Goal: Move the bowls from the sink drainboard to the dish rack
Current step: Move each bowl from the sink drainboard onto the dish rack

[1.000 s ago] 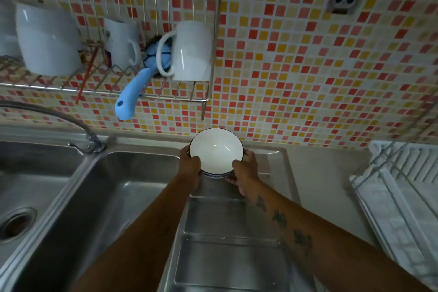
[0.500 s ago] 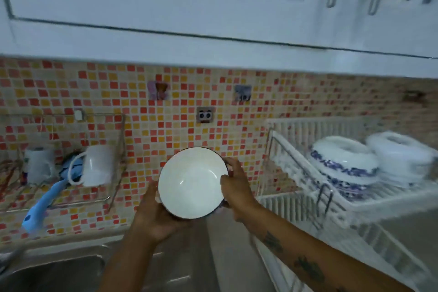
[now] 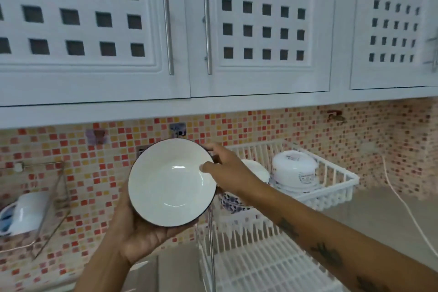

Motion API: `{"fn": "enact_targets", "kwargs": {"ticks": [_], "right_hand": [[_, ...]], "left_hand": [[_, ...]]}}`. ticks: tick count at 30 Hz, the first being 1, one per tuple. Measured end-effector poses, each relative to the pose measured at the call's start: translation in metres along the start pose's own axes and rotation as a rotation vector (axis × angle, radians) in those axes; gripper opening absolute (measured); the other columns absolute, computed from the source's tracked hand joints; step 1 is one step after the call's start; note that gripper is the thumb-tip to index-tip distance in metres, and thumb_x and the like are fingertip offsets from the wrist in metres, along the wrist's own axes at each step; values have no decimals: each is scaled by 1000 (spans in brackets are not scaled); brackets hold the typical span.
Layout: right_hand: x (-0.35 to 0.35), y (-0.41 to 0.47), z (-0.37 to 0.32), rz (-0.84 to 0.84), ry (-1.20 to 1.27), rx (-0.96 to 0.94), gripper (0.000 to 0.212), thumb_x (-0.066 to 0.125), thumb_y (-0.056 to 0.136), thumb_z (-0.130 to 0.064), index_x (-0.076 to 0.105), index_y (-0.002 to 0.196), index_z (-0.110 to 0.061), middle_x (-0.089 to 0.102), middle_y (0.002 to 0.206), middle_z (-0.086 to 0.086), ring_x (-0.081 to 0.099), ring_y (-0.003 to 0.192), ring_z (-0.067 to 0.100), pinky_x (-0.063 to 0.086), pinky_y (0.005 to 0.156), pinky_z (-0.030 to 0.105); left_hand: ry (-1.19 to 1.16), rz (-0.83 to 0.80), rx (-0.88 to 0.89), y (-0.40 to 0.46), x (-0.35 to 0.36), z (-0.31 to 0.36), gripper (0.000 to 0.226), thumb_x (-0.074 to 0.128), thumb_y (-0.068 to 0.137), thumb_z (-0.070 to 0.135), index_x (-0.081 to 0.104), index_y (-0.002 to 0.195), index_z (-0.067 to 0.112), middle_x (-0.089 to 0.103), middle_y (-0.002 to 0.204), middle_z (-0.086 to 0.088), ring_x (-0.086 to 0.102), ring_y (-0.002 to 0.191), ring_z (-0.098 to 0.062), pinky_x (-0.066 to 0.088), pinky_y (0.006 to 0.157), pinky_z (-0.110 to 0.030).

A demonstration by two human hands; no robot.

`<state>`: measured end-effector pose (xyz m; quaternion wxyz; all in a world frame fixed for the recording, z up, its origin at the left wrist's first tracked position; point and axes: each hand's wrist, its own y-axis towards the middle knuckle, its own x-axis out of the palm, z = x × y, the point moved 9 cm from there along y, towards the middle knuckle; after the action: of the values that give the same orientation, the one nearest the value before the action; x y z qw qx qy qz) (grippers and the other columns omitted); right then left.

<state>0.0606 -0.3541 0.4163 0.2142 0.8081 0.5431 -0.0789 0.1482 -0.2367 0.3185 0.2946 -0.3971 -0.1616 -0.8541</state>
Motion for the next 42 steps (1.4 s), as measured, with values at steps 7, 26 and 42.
{"fn": "enact_targets", "kwargs": {"ticks": [7, 26, 42], "right_hand": [[-98, -6, 15, 19, -122, 96, 71, 21, 90, -69, 53, 135, -26, 49, 147, -1, 48, 130, 24, 35, 107, 49], [-135, 71, 125, 33, 203, 254, 65, 57, 73, -69, 67, 117, -23, 75, 105, 5, 70, 94, 23, 53, 81, 34], [-123, 83, 180, -45, 222, 395, 59, 52, 75, -72, 66, 109, -26, 74, 105, 4, 66, 101, 23, 50, 95, 38]], "left_hand": [[494, 105, 285, 18, 80, -20, 52, 51, 79, 61, 67, 115, 28, 74, 110, -8, 67, 100, -35, 55, 82, -49], [1595, 259, 767, 109, 131, -39, 95, 85, 55, 55, 40, 134, 28, 47, 129, 6, 49, 115, -12, 45, 91, -25], [1652, 242, 650, 132, 105, -55, 110, 85, 46, 64, 35, 138, 32, 47, 133, 7, 52, 120, -17, 52, 98, -37]]}}
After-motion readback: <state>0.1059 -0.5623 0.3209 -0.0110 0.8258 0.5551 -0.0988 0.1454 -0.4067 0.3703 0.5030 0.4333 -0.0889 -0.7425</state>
